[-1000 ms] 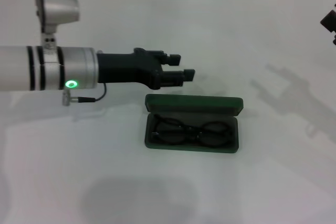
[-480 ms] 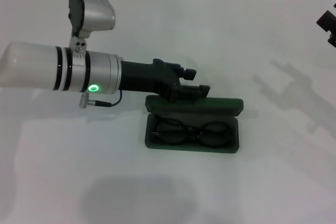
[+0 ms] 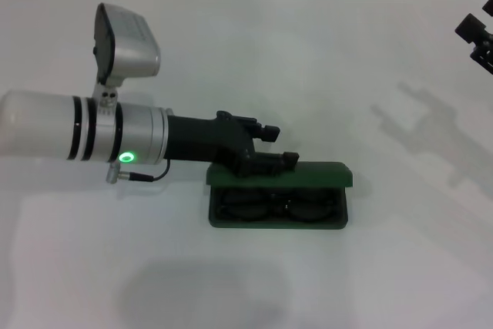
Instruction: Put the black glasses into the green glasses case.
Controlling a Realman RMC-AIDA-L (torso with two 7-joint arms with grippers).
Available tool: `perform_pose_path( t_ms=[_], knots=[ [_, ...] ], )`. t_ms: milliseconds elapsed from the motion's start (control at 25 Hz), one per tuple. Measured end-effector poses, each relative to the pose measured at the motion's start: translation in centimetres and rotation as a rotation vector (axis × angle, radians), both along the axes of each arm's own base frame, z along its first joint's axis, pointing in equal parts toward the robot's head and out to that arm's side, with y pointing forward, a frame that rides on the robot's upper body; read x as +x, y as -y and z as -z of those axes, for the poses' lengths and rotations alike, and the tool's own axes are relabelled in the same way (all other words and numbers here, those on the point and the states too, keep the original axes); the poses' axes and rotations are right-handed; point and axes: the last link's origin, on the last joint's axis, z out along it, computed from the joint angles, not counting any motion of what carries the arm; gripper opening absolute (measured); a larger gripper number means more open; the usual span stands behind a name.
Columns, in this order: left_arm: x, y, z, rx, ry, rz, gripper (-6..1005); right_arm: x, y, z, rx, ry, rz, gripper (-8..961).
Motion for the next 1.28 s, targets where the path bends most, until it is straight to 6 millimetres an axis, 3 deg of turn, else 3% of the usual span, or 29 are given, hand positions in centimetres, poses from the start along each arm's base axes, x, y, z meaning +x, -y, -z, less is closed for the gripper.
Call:
perform_pose_path(
  t_ms=[320, 560, 840, 1040, 1280],
  knots=[
    [-1.2, 1.2, 0.5, 0.027, -0.002, 0.055, 626, 0.1, -0.3, 0.2, -0.005, 0.018, 0.015, 668],
    [-0.5, 1.6, 0.1, 0.066, 0.071, 0.118, 625, 0.0, -0.2, 0.6, -0.020, 0.039, 0.002, 668],
    [1.7, 5.1, -3.1, 0.039, 0.346, 0.369, 626, -2.8, 1.1, 2.8, -0.267, 0.213, -0.258, 669],
    [0.7, 8.0, -5.9, 0.001, 0.423, 0.470, 626, -4.1, 2.4, 3.5, -0.417, 0.288, -0.428, 669],
    [0.0, 8.7, -6.4, 0.019, 0.443, 0.442, 644, -4.5, 2.7, 4.4, -0.428, 0.310, -0.460, 670]
  ],
)
